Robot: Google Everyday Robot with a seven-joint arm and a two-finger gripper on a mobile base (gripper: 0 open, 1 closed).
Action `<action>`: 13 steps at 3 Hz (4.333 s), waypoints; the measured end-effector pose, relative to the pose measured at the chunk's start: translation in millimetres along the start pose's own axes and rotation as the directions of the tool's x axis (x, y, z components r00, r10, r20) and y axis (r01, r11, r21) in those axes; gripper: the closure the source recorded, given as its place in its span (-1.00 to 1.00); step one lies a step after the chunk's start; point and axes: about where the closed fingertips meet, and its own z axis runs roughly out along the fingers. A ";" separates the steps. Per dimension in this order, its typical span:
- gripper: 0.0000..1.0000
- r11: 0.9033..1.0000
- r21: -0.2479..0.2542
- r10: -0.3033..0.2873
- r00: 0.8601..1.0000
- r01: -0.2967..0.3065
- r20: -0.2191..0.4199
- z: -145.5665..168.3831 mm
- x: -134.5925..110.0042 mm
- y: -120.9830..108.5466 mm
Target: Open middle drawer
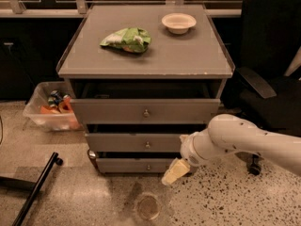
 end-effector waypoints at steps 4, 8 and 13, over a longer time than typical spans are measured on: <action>-1.00 0.999 0.036 -0.029 1.000 0.029 0.006 122.3 14.0 -124.5; -1.00 0.977 0.111 -0.188 0.980 0.180 0.065 199.4 -4.5 -146.6; -0.18 0.989 0.083 -0.125 0.991 0.121 0.040 234.3 -3.7 -158.8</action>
Offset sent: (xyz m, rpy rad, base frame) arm 0.1301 -0.0261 -0.1151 -0.0194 -0.0337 -0.0507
